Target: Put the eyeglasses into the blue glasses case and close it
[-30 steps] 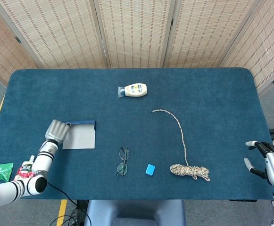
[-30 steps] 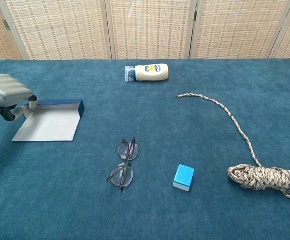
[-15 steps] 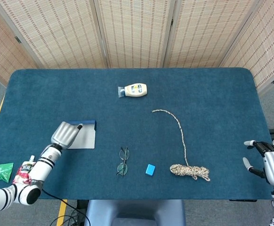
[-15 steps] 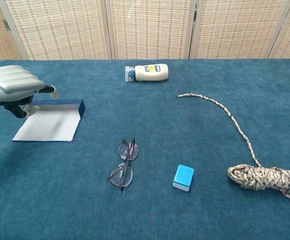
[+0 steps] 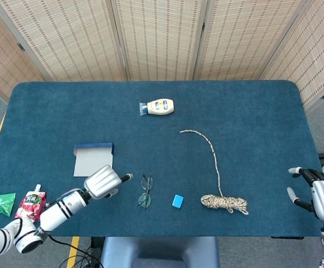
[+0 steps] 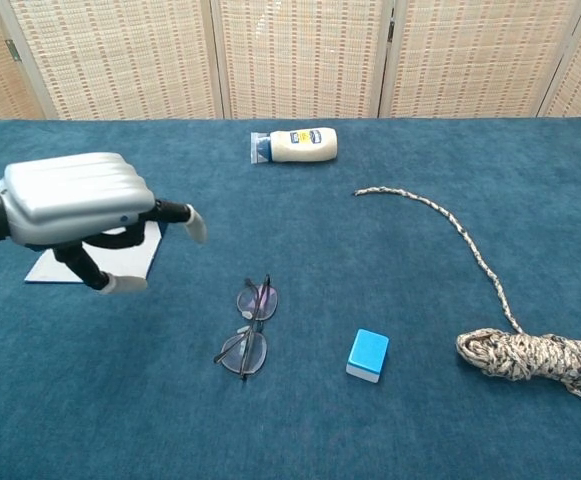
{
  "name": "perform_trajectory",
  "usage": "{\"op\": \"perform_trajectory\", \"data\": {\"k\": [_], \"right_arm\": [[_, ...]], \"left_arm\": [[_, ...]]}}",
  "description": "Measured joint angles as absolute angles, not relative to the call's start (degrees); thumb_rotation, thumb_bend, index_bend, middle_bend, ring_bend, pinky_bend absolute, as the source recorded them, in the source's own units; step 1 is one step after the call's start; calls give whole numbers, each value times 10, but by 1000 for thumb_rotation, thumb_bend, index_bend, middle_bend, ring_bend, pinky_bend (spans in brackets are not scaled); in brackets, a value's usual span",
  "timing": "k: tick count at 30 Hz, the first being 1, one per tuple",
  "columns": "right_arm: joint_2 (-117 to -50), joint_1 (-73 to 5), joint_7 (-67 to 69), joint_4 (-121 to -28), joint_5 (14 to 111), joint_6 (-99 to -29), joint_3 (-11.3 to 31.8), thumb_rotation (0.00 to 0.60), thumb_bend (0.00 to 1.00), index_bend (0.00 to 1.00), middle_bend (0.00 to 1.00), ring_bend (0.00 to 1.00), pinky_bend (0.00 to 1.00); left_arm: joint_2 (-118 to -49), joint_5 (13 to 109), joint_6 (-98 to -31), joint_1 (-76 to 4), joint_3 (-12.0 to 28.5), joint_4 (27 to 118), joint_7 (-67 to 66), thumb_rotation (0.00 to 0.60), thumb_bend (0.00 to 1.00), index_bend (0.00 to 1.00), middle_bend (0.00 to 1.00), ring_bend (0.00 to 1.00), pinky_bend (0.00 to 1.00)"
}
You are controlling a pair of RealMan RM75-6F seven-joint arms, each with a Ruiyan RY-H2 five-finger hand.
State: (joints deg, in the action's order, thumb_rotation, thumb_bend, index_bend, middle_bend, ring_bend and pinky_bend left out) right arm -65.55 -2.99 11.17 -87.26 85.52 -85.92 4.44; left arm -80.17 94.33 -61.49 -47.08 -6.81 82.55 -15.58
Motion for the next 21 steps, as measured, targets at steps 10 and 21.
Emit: {"op": "perform_trajectory", "data": {"k": [10, 21], "right_arm": [[-656, -28, 114, -871, 855, -861, 44, 600, 336, 329, 425, 357, 314], [-657, -28, 116, -868, 855, -860, 44, 600, 335, 329, 425, 358, 314]], "left_arm": [[-863, 1001, -585, -501, -64, 761, -152, 600, 291, 283, 1000, 964, 947], [-908, 1022, -557, -526, -59, 696, -134, 600, 279, 296, 1000, 964, 946]]}}
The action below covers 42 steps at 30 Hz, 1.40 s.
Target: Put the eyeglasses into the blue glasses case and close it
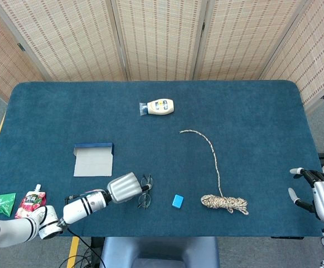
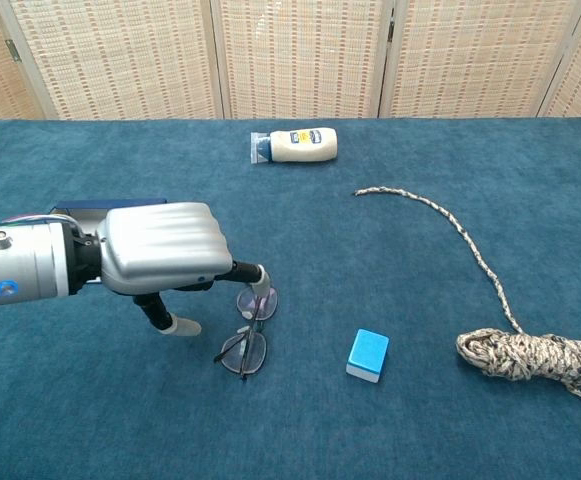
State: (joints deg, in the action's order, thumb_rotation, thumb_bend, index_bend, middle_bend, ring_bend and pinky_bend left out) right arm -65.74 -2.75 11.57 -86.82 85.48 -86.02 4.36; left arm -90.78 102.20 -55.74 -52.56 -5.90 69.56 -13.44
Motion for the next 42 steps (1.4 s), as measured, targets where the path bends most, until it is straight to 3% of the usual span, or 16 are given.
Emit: {"op": "perform_trajectory", "data": {"k": [13, 42], "right_arm": [[-657, -25, 118, -866, 852, -862, 45, 600, 336, 329, 426, 359, 313], [-657, -23, 114, -870, 854, -866, 45, 600, 336, 329, 431, 369, 314]], "left_arm": [[-956, 1039, -536, -553, -60, 629, -109, 600, 279, 373, 1000, 964, 945], [-958, 1035, -561, -542, -74, 610, -61, 600, 292, 626, 1000, 967, 943]]}}
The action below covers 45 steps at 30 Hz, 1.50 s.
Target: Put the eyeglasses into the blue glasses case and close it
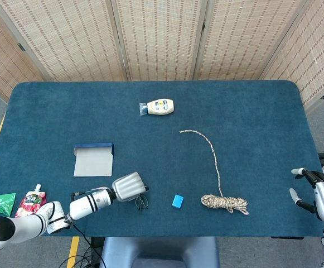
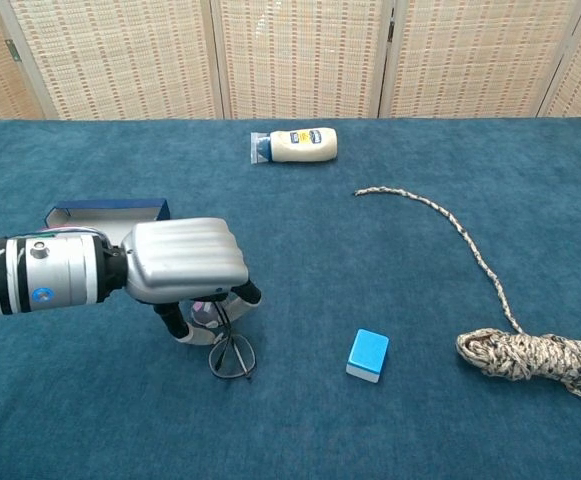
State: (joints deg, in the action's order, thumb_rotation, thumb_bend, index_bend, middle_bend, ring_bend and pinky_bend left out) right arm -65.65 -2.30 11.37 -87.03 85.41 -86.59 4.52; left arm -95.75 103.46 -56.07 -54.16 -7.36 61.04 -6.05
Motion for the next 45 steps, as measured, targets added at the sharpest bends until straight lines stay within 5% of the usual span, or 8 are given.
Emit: {"op": "perform_trajectory", "data": {"k": [9, 25, 45], "right_arm": [[-656, -22, 113, -872, 855, -868, 46, 600, 335, 329, 433, 370, 314], [-660, -26, 117, -866, 857, -868, 48, 600, 335, 329, 439, 378, 314], [-657, -22, 117, -868, 855, -873, 49, 600, 336, 329, 439, 378, 314]], "left_arm": [[-944, 1023, -574, -530, -73, 618, -28, 600, 390, 697, 1000, 969, 943], [-877, 960, -594, -487, -50, 643, -2, 600, 414, 740, 1000, 977, 944], [-878, 876, -538, -477, 0, 532, 14, 600, 416, 738, 1000, 979, 945]]}}
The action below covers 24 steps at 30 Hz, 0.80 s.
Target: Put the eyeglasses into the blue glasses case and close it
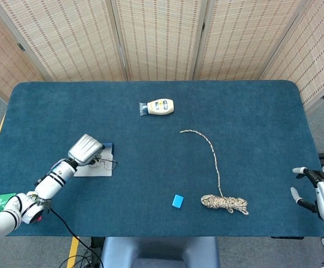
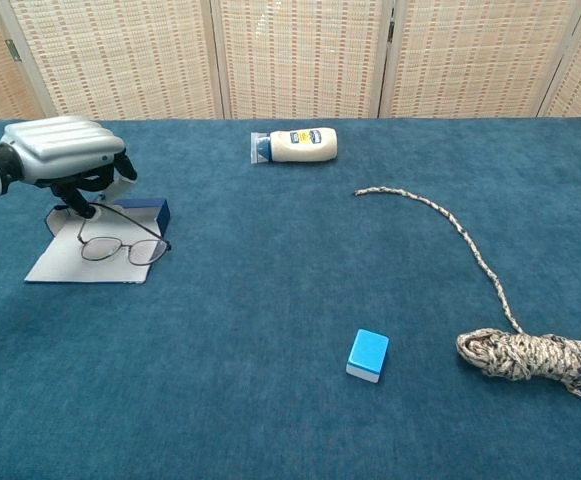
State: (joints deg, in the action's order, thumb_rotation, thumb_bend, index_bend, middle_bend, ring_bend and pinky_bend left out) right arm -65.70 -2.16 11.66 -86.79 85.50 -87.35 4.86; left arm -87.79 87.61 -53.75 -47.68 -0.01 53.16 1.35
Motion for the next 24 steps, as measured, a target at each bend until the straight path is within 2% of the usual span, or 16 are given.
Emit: {"op": "perform_trajectory", "data": {"k": [3, 4, 6, 8, 10, 13, 20, 24], "right_arm": [[-657, -22, 116, -868, 856, -872, 48, 600, 335, 329, 440, 379, 314], [-658, -23, 116, -868, 856, -872, 48, 600, 335, 329, 440, 379, 313], [-658, -24, 115, -868, 856, -871, 49, 600, 335, 329, 440, 379, 314], [-658, -25, 115, -869, 857, -870, 49, 600, 335, 329, 440, 380, 314], [-659, -26, 114, -869, 857, -869, 49, 600, 335, 329, 442, 383, 314], [-660, -27, 113, -869, 856, -868, 50, 600, 336, 329, 445, 385, 314], [-662, -27, 115, -865, 854, -865, 50, 600, 336, 329, 447, 385, 314], [-663, -30, 116, -863, 855, -864, 51, 600, 336, 329, 446, 388, 314]], "left_arm": [[-880, 860, -523, -474, 5, 520, 6, 600, 412, 551, 1000, 979, 944], [-878, 853, -515, -473, 7, 523, -2, 600, 409, 441, 1000, 977, 944], [-875, 842, -507, -471, 11, 533, -13, 600, 407, 287, 1000, 970, 945], [-868, 827, -501, -468, 17, 555, -27, 600, 407, 153, 1000, 962, 944], [-859, 812, -498, -464, 23, 585, -47, 600, 407, 66, 1000, 954, 943], [-845, 792, -501, -458, 33, 628, -85, 600, 400, 4, 1000, 943, 940], [-809, 735, -524, -434, 55, 730, -148, 600, 372, 0, 1000, 945, 940], [-793, 716, -551, -418, 64, 758, -163, 600, 372, 0, 1000, 945, 939]]}}
